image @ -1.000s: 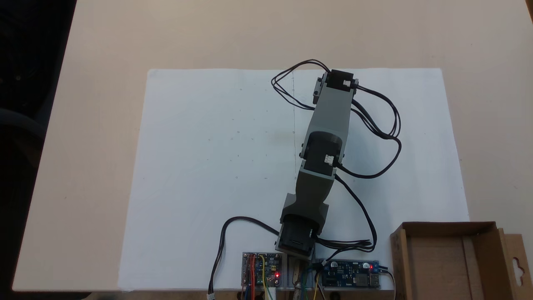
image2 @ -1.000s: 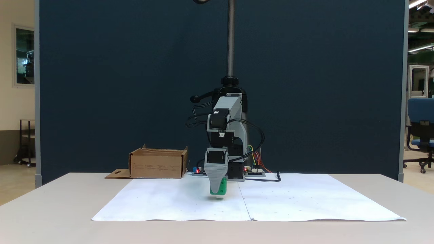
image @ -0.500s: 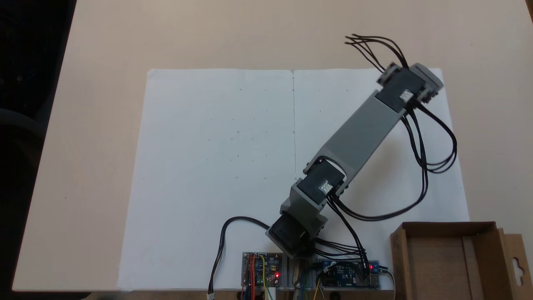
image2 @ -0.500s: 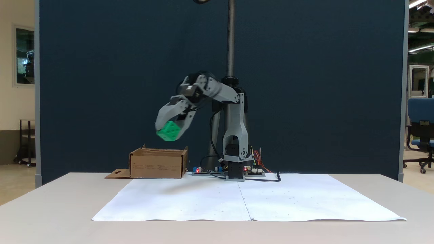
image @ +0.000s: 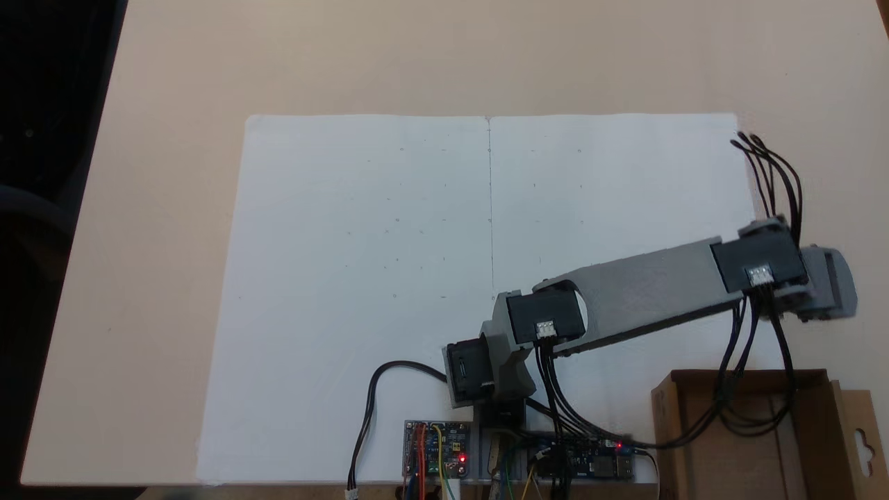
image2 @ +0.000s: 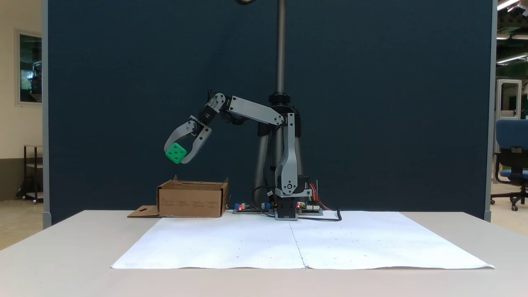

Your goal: Grasp a green dice and put it in the bin.

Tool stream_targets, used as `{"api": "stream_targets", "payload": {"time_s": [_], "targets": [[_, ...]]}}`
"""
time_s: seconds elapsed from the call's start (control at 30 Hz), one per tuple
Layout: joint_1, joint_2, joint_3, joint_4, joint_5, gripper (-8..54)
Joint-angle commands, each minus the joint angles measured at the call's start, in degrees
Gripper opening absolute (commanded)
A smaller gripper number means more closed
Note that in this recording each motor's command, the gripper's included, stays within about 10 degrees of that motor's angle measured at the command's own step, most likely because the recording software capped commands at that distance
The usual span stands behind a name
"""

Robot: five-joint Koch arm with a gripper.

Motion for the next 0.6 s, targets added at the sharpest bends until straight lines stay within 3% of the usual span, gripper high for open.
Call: {"api": "stream_targets", "payload": {"time_s": [0.0, 0.57], "targets": [[4.1, 2.2, -2.7, 2.2, 2.6, 11.6], [19.6, -8.3, -2.5, 7.6, -11.1, 11.6]]}}
